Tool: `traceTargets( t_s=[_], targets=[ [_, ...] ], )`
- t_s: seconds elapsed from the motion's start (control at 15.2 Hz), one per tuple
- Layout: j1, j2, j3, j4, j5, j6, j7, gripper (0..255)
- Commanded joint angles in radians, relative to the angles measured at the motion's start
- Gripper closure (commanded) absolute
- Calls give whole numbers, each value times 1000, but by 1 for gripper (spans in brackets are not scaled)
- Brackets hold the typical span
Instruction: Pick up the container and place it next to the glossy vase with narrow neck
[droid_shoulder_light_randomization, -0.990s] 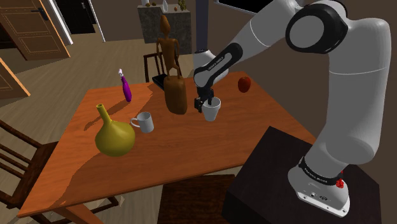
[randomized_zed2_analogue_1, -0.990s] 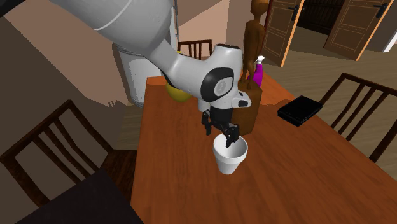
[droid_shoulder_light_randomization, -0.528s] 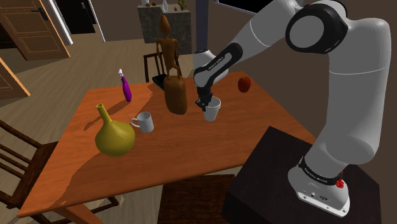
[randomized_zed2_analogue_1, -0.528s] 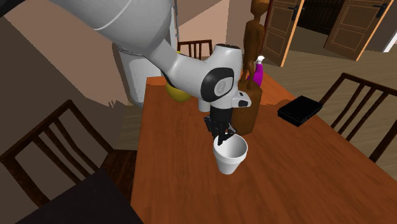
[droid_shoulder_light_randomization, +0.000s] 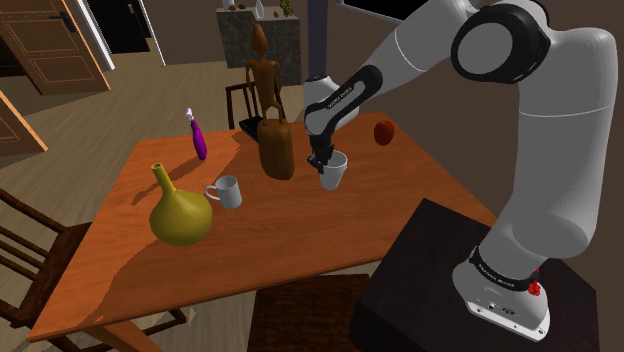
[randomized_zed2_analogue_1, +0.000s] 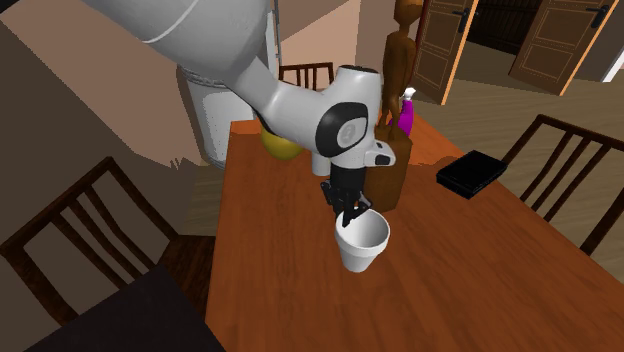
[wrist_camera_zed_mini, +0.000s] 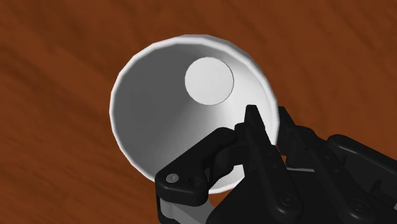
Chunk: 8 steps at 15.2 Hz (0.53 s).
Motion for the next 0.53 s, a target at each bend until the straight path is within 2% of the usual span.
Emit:
traceTargets(
  t_s=[0.0,0.46],
  targets=[
    [0,-16,0,4,0,-19,0,255],
    [1,-74,0,23,1,-97,-3,255]
  ],
)
